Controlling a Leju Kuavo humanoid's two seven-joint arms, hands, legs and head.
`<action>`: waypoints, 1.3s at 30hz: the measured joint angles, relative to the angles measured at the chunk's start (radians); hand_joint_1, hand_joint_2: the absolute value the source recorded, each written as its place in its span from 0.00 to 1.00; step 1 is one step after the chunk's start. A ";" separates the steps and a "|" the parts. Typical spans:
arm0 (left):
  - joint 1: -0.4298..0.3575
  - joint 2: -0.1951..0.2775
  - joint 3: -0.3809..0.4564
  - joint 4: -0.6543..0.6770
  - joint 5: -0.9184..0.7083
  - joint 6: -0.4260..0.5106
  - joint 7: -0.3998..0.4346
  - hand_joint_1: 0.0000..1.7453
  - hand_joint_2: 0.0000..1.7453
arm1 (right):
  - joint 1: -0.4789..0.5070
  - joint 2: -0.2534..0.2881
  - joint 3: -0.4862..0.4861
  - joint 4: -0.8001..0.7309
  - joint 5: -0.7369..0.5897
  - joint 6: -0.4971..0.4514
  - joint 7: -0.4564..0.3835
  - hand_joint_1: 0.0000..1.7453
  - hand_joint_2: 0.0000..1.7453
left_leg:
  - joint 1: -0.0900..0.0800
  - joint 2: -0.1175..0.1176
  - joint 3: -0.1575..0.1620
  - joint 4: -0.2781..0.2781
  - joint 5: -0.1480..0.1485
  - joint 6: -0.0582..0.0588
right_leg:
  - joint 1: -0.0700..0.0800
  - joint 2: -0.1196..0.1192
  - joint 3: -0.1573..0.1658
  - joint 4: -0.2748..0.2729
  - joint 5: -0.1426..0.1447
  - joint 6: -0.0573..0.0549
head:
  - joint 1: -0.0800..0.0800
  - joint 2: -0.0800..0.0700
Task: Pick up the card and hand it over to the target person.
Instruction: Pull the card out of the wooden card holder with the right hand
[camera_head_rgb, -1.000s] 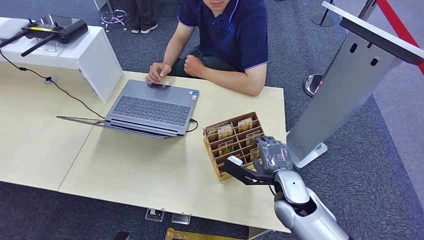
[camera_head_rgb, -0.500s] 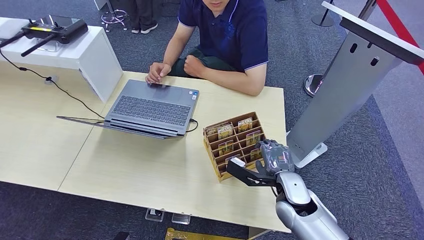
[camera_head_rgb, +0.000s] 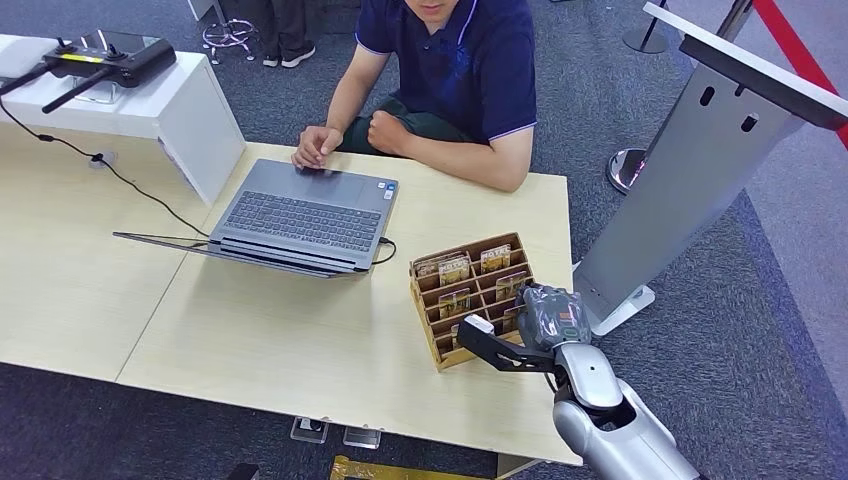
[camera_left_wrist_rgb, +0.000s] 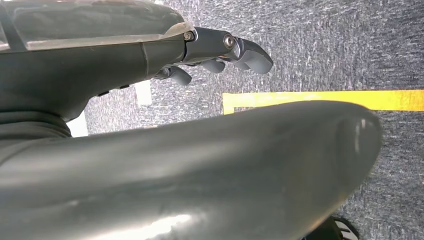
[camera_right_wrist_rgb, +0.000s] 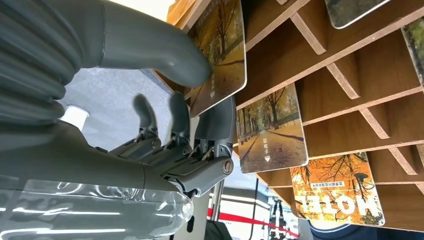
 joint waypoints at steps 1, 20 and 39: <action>0.000 0.000 0.000 0.000 0.000 0.000 0.000 0.00 0.00 | 0.001 -0.001 -0.001 -0.001 0.000 0.001 0.001 0.83 1.00 | 0.000 0.000 0.000 0.000 0.000 0.000 | 0.000 0.000 0.000 0.000 0.000 0.000 | 0.000 0.000; 0.000 -0.002 -0.010 0.001 -0.017 0.023 0.001 0.00 0.00 | -0.012 0.002 -0.027 -0.013 0.021 -0.026 0.009 0.86 1.00 | 0.000 0.000 0.000 0.000 0.000 0.000 | 0.000 0.000 0.000 0.000 0.000 0.000 | 0.000 0.000; 0.000 -0.005 -0.012 0.002 -0.019 0.014 -0.005 0.00 0.00 | -0.109 -0.038 -0.123 -0.250 -0.077 -0.050 0.038 0.86 1.00 | -0.001 0.000 -0.001 0.001 0.000 0.000 | -0.001 0.000 -0.002 0.002 0.000 0.000 | 0.000 0.000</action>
